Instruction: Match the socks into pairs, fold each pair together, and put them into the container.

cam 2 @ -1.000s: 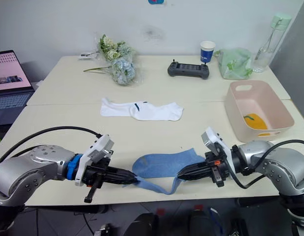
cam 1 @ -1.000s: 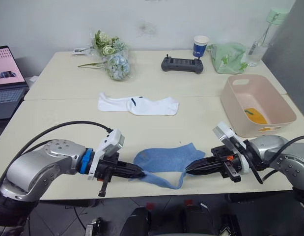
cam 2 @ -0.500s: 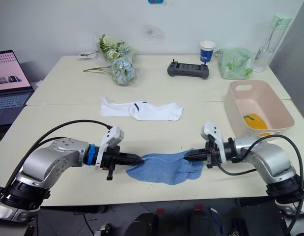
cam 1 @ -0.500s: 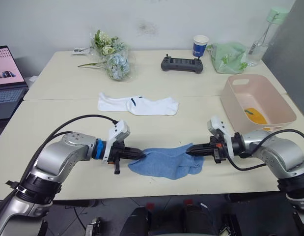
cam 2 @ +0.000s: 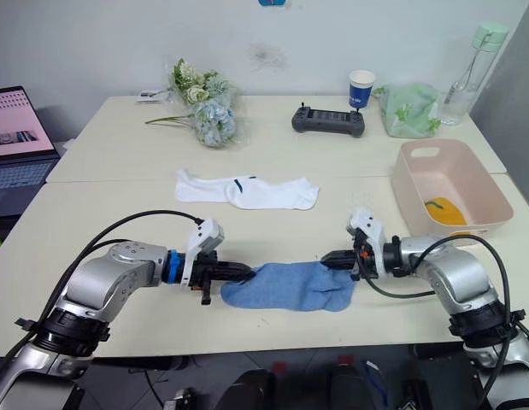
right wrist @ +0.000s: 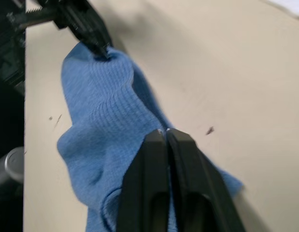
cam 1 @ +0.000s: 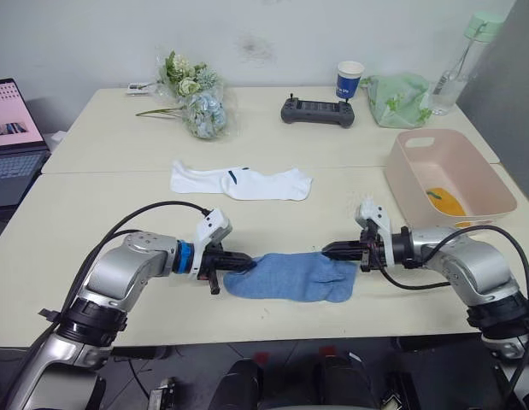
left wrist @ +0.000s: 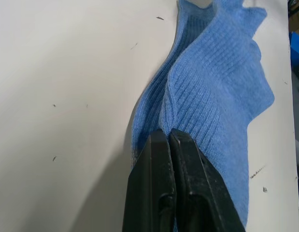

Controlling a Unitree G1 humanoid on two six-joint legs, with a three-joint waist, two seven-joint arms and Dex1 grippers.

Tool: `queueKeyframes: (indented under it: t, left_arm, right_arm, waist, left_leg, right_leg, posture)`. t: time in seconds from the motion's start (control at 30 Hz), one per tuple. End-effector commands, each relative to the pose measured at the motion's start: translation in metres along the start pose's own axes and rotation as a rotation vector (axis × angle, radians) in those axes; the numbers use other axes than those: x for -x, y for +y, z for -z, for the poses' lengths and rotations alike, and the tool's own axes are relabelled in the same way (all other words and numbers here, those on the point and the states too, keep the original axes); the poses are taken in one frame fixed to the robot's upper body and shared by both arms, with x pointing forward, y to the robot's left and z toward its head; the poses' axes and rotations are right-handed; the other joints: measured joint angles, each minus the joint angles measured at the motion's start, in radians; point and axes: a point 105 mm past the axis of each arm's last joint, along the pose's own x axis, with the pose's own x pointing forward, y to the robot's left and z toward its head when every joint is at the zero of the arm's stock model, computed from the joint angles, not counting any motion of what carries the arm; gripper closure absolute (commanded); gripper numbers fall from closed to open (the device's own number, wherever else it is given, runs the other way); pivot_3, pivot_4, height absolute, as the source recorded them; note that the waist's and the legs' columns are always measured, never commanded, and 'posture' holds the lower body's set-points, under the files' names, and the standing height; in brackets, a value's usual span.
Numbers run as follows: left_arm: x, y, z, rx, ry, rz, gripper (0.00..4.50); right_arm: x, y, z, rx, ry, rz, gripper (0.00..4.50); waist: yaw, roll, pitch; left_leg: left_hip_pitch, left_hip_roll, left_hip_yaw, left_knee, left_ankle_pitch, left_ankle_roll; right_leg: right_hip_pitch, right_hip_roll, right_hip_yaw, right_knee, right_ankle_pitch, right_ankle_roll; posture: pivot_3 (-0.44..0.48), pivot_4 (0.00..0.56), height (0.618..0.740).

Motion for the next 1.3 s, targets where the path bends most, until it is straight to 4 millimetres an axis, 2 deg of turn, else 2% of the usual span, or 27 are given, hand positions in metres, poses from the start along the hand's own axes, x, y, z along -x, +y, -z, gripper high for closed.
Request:
queueKeyframes:
  t: [0.03,0.1,0.2,0.33,0.43,0.63,0.73,0.83,1.0,1.3]
  left_arm:
    - [0.003,0.001,-0.008,-0.041,-0.023,-0.014,4.5]
    - [0.003,0.001,-0.008,-0.042,-0.023,-0.012,4.5]
    - [0.003,0.001,-0.009,-0.053,-0.026,-0.015,4.5]
    - [0.003,0.001,-0.01,-0.059,-0.024,-0.011,4.5]
    - [0.003,0.001,-0.011,-0.061,-0.023,-0.009,4.5]
    - [0.003,0.002,-0.012,-0.067,-0.019,-0.008,4.5]
    - [0.003,0.002,-0.012,-0.069,-0.018,-0.006,4.5]
    - [0.002,0.002,-0.012,-0.07,-0.016,-0.004,4.5]
    - [0.002,0.0,-0.01,-0.074,-0.005,0.009,4.5]
    - [0.002,-0.003,-0.008,-0.073,0.001,0.023,4.5]
  right_arm:
    - [0.012,-0.003,-0.017,-0.001,-0.05,0.025,2.78]
    - [0.016,0.0,-0.018,-0.035,-0.053,0.013,2.12]
    - [0.021,0.022,-0.007,-0.079,0.002,-0.079,2.12]
    - [0.021,0.035,0.002,-0.071,0.04,-0.114,2.12]
    - [0.019,0.039,0.009,-0.049,0.062,-0.112,2.12]
    - [0.015,0.033,0.031,0.007,0.124,-0.069,2.12]
    - [0.014,0.031,0.031,0.013,0.111,-0.064,2.12]
    - [0.012,0.029,0.028,0.022,0.093,-0.057,2.73]
    - [0.013,0.03,0.025,0.006,0.078,-0.07,4.46]
    - [0.037,0.044,0.005,-0.223,0.031,-0.209,4.49]
  waist:
    - [0.0,0.0,0.0]
    - [0.0,0.0,0.0]
    - [0.0,0.0,0.0]
    - [0.0,0.0,0.0]
    - [0.0,0.0,0.0]
    - [0.0,0.0,0.0]
    - [0.0,0.0,0.0]
    - [0.0,0.0,0.0]
    - [0.0,0.0,0.0]
    - [0.001,0.0,0.0]
  left_leg:
    - [0.0,0.0,0.0,0.0,0.0,0.0]
    - [0.0,0.0,0.0,0.0,0.0,0.0]
    - [0.0,0.0,0.0,0.0,0.0,0.0]
    - [0.0,0.0,0.0,0.0,0.0,0.0]
    - [0.0,0.0,0.0,0.0,0.0,0.0]
    - [0.0,0.0,0.0,0.0,0.0,0.0]
    - [0.0,0.0,0.0,0.0,0.0,0.0]
    - [0.0,0.0,0.0,0.0,0.0,0.0]
    - [0.0,0.0,0.0,0.0,0.0,0.0]
    - [0.0,0.0,0.0,0.0,0.0,0.0]
  right_leg:
    - [0.0,0.0,0.0,0.0,0.0,0.0]
    - [0.0,0.0,0.0,0.0,0.0,0.0]
    - [0.0,0.0,0.0,0.0,0.0,0.0]
    - [0.0,0.0,0.0,0.0,0.0,0.0]
    - [0.0,0.0,0.0,0.0,0.0,0.0]
    - [0.0,0.0,0.0,0.0,0.0,0.0]
    - [0.0,0.0,0.0,0.0,0.0,0.0]
    - [0.0,0.0,0.0,0.0,0.0,0.0]
    - [0.0,0.0,0.0,0.0,0.0,0.0]
    - [0.0,0.0,0.0,0.0,0.0,0.0]
  posture:
    - [0.0,0.15,0.74]
    - [0.0,0.15,0.74]
    - [0.0,0.15,0.74]
    - [0.0,0.15,0.74]
    - [0.0,0.15,0.74]
    - [0.0,0.15,0.74]
    - [0.0,0.15,0.74]
    - [0.0,0.15,0.74]
    - [0.0,0.15,0.74]
    - [0.0,0.15,0.74]
